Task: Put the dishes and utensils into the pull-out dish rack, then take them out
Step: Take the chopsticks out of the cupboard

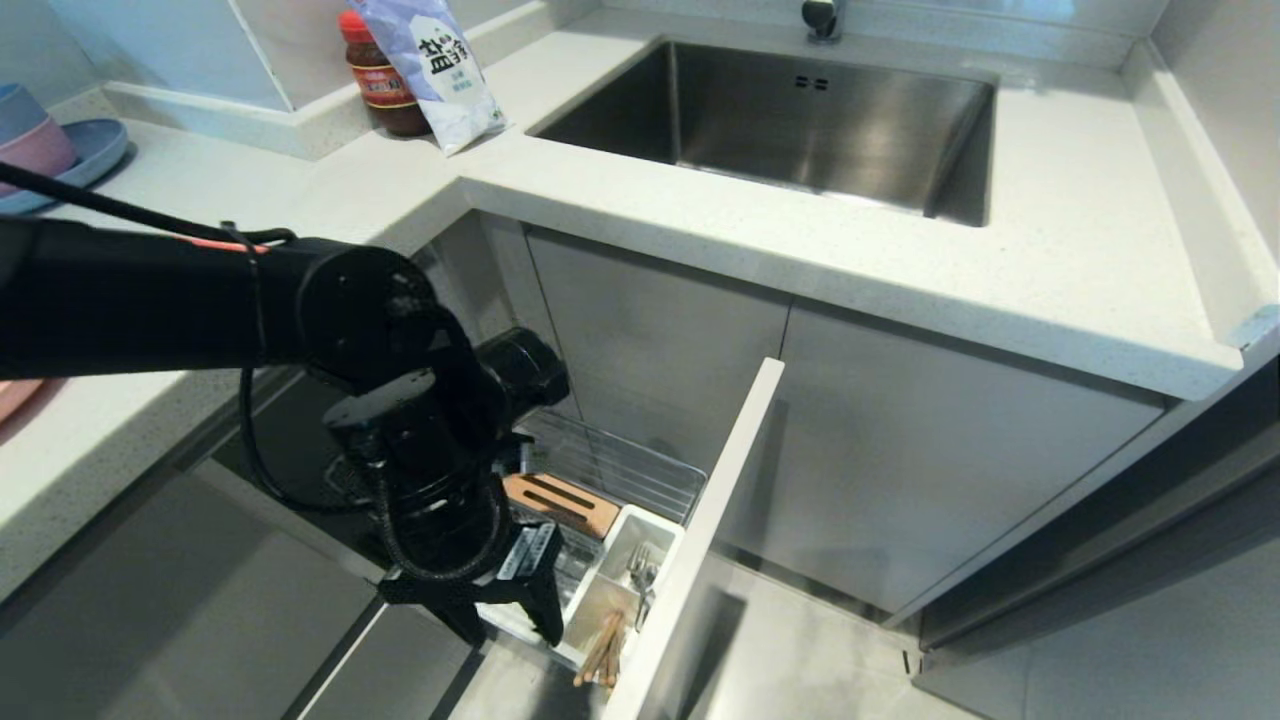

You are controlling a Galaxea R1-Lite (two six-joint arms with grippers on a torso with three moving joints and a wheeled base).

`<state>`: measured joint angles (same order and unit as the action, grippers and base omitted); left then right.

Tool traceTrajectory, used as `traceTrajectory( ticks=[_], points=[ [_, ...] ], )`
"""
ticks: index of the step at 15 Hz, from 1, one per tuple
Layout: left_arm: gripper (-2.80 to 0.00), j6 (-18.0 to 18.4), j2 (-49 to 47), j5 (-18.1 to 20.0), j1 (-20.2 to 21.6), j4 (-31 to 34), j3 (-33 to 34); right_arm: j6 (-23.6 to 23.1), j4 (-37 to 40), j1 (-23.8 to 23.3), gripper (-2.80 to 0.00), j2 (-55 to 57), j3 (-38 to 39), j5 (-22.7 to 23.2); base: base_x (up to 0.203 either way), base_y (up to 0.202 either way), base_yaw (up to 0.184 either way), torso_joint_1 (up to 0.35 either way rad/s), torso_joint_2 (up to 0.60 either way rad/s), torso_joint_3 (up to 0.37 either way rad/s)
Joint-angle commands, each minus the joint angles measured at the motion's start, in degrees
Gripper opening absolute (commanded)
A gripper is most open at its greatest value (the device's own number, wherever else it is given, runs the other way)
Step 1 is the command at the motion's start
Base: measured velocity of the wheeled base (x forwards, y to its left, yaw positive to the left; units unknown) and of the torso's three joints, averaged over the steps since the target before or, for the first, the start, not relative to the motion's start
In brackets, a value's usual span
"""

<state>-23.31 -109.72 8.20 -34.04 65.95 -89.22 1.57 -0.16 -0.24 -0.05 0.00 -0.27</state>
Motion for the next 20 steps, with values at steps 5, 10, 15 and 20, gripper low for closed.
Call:
traceTrajectory(
  ticks=[5, 10, 15, 20],
  points=[
    [0.0, -1.1, -9.6, -0.1, -0.4, 0.1, -0.6, 0.0, 0.0, 0.0, -2.8, -0.1, 0.1, 0.0, 0.0, 0.0, 0.0, 0.0, 0.0, 0.0],
    [0.0, -1.3, -12.8, -1.6, -0.2, 0.1, -1.3, 0.0, 0.0, 0.0, -2.8, -0.1, 0.1, 0.0, 0.0, 0.0, 0.0, 0.0, 0.0, 0.0],
    [0.0, -1.3, -14.4, -2.9, 0.3, 0.1, -1.7, 0.0, 0.0, 0.0, -2.8, -0.1, 0.1, 0.0, 0.0, 0.0, 0.0, 0.0, 0.0, 0.0],
    [0.0, -1.3, -14.4, -7.3, 2.3, 0.2, -1.7, 0.0, 0.0, 0.0, -2.8, -0.1, 0.1, 0.0, 0.0, 0.0, 0.0, 0.0, 0.0, 0.0]
  ],
)
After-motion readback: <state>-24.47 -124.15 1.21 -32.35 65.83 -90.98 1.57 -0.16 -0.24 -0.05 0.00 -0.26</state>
